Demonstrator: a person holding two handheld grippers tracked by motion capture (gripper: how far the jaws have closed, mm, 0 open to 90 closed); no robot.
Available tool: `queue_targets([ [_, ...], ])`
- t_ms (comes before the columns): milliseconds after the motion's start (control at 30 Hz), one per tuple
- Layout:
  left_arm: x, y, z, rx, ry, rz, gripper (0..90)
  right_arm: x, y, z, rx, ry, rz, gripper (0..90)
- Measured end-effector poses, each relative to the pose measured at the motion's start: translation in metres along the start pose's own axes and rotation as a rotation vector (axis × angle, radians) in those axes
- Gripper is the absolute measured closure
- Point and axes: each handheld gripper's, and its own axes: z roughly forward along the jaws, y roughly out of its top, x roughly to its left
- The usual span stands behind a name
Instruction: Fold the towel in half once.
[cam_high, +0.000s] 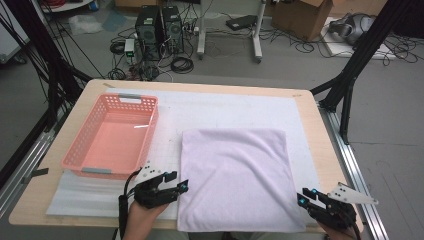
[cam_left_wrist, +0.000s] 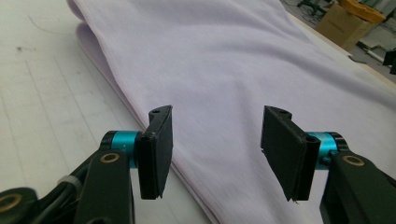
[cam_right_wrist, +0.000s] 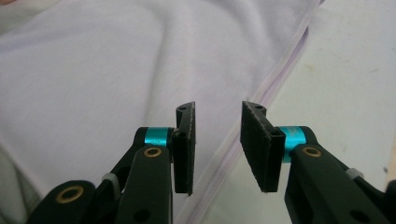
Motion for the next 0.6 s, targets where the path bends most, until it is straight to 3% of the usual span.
queue_targets([
  [200,0.021,0.015,0.02,0.001,0.034,-0.032,43.5,-0.018,0.015,0.026,0.008,-0.053,0.035,64.3],
  [433,0.042,0.025,0.041,0.002,0.069,-0.061,43.1,-0.042,0.035,0.067,0.056,-0.1,0.07,65.7],
  [600,0.049,0.033,0.055,0.01,0.075,-0.053,43.1,-0.059,0.05,0.1,0.088,-0.143,0.09,66.6],
])
